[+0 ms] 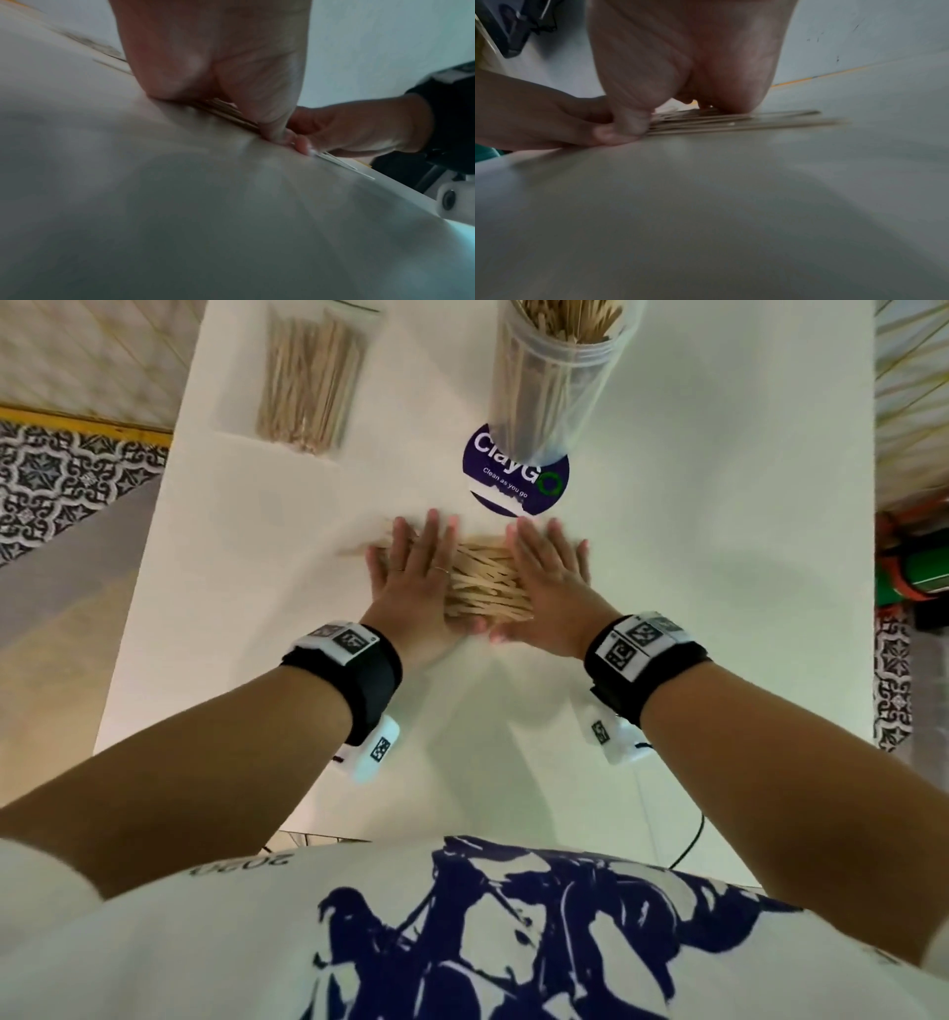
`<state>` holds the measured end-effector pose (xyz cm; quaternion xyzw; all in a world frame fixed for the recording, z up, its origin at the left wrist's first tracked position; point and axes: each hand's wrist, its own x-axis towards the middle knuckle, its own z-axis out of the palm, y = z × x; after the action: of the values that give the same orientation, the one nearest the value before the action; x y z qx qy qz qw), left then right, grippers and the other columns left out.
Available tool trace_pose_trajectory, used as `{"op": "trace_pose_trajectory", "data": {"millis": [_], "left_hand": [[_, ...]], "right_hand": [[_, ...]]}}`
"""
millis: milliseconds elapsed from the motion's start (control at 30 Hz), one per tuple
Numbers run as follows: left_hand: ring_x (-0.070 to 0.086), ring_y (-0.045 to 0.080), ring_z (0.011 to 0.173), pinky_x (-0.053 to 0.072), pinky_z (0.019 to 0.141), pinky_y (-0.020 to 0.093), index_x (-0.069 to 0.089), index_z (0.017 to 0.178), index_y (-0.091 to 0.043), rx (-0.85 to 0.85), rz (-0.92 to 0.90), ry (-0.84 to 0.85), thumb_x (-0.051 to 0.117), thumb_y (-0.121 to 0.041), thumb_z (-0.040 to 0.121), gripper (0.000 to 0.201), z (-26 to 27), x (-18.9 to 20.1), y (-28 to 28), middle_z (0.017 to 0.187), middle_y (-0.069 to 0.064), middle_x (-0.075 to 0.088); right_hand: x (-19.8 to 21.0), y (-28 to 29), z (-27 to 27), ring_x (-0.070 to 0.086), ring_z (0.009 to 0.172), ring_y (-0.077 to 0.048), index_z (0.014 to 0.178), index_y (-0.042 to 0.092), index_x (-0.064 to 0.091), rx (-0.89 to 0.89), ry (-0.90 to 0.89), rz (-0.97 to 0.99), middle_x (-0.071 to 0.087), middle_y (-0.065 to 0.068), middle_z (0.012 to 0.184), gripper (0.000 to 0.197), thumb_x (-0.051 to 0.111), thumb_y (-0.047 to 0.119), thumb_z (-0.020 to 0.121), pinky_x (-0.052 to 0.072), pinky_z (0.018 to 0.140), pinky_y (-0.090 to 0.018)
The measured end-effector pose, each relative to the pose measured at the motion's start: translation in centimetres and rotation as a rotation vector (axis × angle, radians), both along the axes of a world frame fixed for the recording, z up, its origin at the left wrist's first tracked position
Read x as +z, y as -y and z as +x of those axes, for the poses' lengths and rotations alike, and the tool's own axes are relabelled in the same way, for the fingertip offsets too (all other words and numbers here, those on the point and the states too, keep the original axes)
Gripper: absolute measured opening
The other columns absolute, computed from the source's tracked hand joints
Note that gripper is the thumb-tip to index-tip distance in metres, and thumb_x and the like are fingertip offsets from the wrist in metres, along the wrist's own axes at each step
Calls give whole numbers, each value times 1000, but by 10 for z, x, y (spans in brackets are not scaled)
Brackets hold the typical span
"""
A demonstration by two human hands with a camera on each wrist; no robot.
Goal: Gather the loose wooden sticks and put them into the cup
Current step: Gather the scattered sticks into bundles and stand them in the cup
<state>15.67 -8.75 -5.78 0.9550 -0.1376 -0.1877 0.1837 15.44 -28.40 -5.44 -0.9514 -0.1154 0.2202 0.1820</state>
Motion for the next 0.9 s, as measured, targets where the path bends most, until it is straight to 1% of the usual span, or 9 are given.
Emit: {"op": "trace_pose_trajectory", "data": {"millis": [100, 167, 267, 433, 533, 600, 700, 800, 900], "left_hand": [[14, 37, 144, 11, 115, 49, 14, 152, -21, -15, 18, 131, 54, -57, 83, 87, 0, 0, 2, 156, 8, 23], [35, 36, 128, 24, 105, 47, 36, 145, -18, -35, 67, 238, 53, -57, 84, 74, 1, 2, -3, 139, 8, 42], [43, 37, 114, 26, 98, 45, 52, 129, -14, -54, 120, 304, 56, -54, 83, 61, 6, 7, -6, 121, 11, 50], [50, 36, 104, 33, 90, 46, 52, 120, -9, -107, 235, 271, 55, -47, 86, 50, 14, 17, 1, 114, 13, 53], [52, 35, 105, 32, 90, 45, 50, 119, -11, -165, 263, 239, 54, -37, 87, 42, 19, 21, 1, 112, 11, 57], [52, 35, 104, 32, 90, 44, 51, 118, -8, -220, 281, 246, 49, -30, 88, 37, 18, 21, 0, 112, 13, 57], [51, 38, 106, 34, 90, 44, 50, 121, -3, -281, 287, 233, 46, -26, 91, 38, 16, 21, 2, 117, 17, 54], [53, 38, 104, 36, 88, 45, 48, 124, -2, -318, 290, 233, 46, -26, 92, 40, 17, 23, 2, 121, 18, 51], [56, 38, 100, 37, 88, 44, 49, 122, -5, -314, 226, 212, 49, -26, 91, 38, 20, 25, -1, 115, 15, 53]], "right_hand": [[-3, -12, -2, 15, 144, -34, 149, 14, 28, -42, 153, 56, 27, -5, 154, 87, 69, 47, 80, 7, 119, -49], [-4, -11, -2, 31, 132, -31, 143, 16, 41, -81, 235, 56, 41, -5, 141, 68, 67, 38, 84, 22, 113, -43], [-3, -14, 2, 41, 118, -32, 133, 16, 51, -55, 291, -32, 48, -9, 126, 52, 66, 31, 86, 30, 101, -42], [6, -28, 5, 50, 99, -37, 111, 4, 53, 94, 289, -239, 52, -17, 112, 25, 51, 12, 88, 37, 83, -45], [5, -29, 2, 54, 88, -40, 97, -1, 55, 118, 313, -248, 55, -22, 101, 18, 56, 6, 81, 41, 73, -46], [8, -27, 4, 52, 92, -40, 102, -1, 55, 112, 285, -228, 53, -22, 106, 25, 62, 17, 85, 46, 77, -49], [16, -25, 8, 50, 104, -36, 116, 3, 51, 147, 167, -222, 50, -18, 117, 42, 62, 32, 89, 44, 86, -49], [20, -28, 9, 51, 104, -37, 115, 1, 49, 222, 200, -229, 51, -19, 117, 26, 49, 16, 93, 43, 84, -46], [22, -32, 11, 52, 101, -38, 112, 0, 50, 281, 205, -277, 52, -21, 114, 24, 44, 6, 90, 43, 77, -44]]}}
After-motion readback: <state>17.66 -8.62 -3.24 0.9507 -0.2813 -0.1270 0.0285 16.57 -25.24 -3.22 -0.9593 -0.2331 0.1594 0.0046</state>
